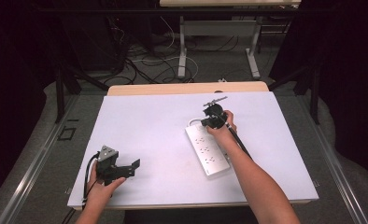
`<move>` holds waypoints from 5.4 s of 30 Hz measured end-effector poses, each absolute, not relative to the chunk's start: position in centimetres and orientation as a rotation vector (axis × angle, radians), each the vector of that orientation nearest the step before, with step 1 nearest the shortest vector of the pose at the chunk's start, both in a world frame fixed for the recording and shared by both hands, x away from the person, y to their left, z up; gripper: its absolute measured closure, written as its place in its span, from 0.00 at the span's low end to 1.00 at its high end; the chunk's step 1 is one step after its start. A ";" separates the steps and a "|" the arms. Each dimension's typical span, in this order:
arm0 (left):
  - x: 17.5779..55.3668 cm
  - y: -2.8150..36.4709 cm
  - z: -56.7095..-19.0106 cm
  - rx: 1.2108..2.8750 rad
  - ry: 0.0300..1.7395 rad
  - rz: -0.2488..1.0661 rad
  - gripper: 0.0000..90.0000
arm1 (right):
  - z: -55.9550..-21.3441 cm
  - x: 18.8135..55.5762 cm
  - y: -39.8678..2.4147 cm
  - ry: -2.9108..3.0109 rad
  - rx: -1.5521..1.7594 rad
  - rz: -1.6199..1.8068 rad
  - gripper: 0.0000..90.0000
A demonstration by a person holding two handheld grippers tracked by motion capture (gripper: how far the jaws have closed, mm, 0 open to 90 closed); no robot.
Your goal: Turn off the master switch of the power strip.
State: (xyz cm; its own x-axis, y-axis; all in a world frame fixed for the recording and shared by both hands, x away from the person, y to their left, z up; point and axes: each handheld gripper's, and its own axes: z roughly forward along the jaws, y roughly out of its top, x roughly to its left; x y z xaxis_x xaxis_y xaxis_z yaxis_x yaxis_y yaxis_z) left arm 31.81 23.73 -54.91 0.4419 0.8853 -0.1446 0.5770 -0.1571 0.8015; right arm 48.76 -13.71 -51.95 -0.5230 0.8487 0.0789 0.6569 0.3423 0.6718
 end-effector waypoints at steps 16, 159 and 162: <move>31.9 23.7 -55.0 1.847 1.243 0.463 0.02 | -51.1 48.3 -13.9 2.331 1.329 0.986 0.77; 31.7 23.9 -54.9 1.822 1.265 0.467 0.02 | -55.7 32.3 -32.5 1.872 1.472 1.079 0.00; 31.7 23.9 -54.9 1.820 1.265 0.468 0.02 | -56.0 32.4 -32.7 1.868 1.469 1.067 0.00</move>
State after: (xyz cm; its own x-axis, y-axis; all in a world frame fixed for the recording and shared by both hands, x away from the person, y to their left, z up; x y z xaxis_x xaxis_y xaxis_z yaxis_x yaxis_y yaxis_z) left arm 31.69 23.86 -54.91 0.4186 0.8945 -0.1569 0.5768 -0.1284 0.8068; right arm 32.37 -32.72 -55.96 -0.2681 0.9613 0.0629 0.5422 0.0966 0.8347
